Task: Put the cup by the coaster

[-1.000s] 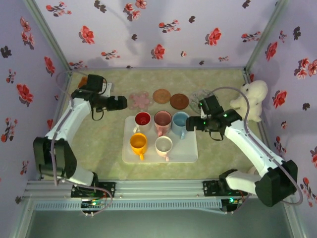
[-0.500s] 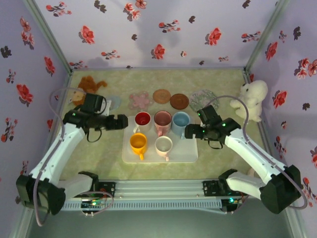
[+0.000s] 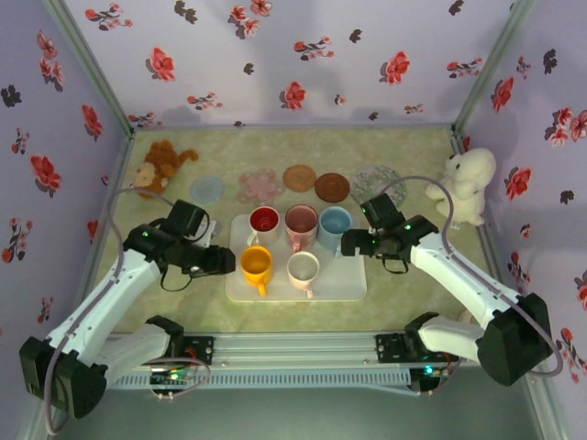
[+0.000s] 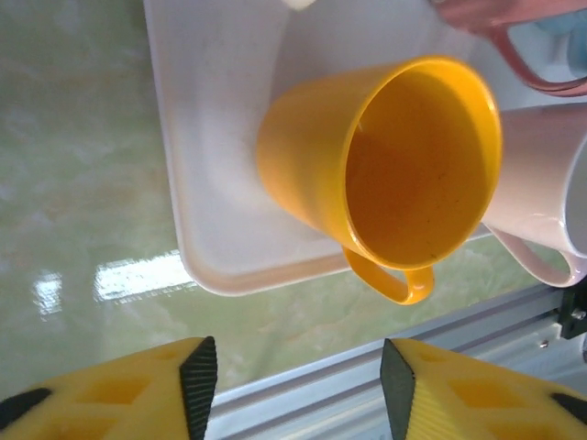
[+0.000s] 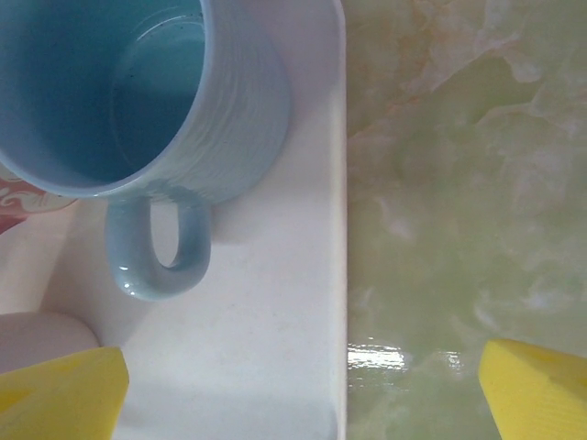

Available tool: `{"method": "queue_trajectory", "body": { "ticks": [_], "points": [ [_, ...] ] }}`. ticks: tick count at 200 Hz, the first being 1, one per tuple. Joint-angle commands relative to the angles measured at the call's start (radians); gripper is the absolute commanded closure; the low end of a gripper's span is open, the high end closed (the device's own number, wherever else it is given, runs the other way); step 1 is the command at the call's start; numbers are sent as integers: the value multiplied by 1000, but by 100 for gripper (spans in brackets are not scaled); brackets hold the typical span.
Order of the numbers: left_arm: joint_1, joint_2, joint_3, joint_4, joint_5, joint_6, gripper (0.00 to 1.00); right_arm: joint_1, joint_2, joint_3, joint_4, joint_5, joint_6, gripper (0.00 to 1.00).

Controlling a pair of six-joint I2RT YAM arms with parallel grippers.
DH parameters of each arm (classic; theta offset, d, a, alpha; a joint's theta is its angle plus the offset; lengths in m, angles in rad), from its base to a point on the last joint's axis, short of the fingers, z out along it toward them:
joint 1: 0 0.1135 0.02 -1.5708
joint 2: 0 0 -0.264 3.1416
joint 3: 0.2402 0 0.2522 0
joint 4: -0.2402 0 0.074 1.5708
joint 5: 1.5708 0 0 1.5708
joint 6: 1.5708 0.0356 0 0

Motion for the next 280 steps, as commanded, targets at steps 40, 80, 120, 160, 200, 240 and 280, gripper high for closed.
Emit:
{"method": "queue_trajectory", "body": {
  "ticks": [40, 80, 120, 160, 200, 240, 280],
  "points": [
    [-70, 35, -126, 112, 73, -158, 71, -27, 17, 22, 10, 43, -7, 1],
    [-73, 99, -174, 272, 92, -193, 78, -45, 27, 26, 17, 38, -5, 1],
    [-72, 184, -159, 333, 98, -174, 83, -59, 31, 34, 15, 38, -3, 1],
    [-72, 240, -142, 364, 93, -153, 83, -67, 31, 32, 14, 41, 2, 1],
    [-61, 307, -103, 370, 70, -123, 84, -71, 26, 40, 6, 47, 7, 1],
    [-32, 352, -44, 354, 49, -72, 84, -74, 24, 42, 1, 50, 13, 1],
    [-13, 401, 0, 346, 49, -32, 85, -75, 24, 43, -3, 53, 19, 1]
  ]
}}
